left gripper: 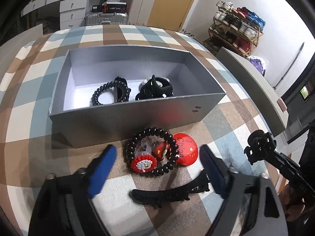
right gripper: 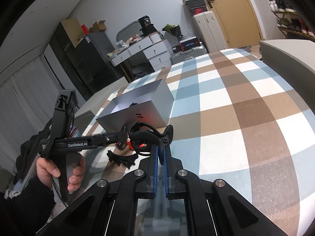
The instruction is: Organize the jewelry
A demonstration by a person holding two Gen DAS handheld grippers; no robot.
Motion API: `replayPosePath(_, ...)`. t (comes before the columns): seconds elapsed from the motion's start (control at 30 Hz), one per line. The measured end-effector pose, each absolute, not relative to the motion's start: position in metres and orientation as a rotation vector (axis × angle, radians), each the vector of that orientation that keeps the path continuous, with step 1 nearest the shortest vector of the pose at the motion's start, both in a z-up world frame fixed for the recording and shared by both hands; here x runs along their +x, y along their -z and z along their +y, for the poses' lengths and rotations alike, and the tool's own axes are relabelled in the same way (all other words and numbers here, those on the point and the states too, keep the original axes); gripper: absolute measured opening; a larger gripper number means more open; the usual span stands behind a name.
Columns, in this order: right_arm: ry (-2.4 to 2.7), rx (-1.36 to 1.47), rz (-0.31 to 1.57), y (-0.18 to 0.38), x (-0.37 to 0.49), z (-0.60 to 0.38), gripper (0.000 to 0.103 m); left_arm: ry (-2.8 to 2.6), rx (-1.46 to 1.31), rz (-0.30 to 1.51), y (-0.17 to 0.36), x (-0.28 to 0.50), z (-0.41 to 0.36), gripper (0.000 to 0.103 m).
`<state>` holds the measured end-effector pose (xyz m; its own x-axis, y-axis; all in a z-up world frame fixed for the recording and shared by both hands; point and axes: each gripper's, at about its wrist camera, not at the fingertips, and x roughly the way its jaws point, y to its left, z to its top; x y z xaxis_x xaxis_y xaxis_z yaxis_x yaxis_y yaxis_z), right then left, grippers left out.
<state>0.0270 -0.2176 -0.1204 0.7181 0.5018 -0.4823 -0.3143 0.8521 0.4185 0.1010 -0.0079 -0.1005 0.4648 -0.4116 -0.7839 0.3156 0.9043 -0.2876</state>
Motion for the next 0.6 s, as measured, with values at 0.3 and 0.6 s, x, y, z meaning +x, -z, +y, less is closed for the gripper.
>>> replayPosePath(0.3, -0.461, 0.313, 0.618, 0.1188, 0.0250, -0.2149, 0.004, 0.449, -0.034, 0.967, 0.1004, 0.0979, -0.0080, 0.050)
replayPosePath(0.6, -0.463, 0.314, 0.624, 0.1205, 0.0294, -0.2143, 0.004, 0.431, -0.001, 0.937, 0.0981, 0.0930, -0.0056, 0.046)
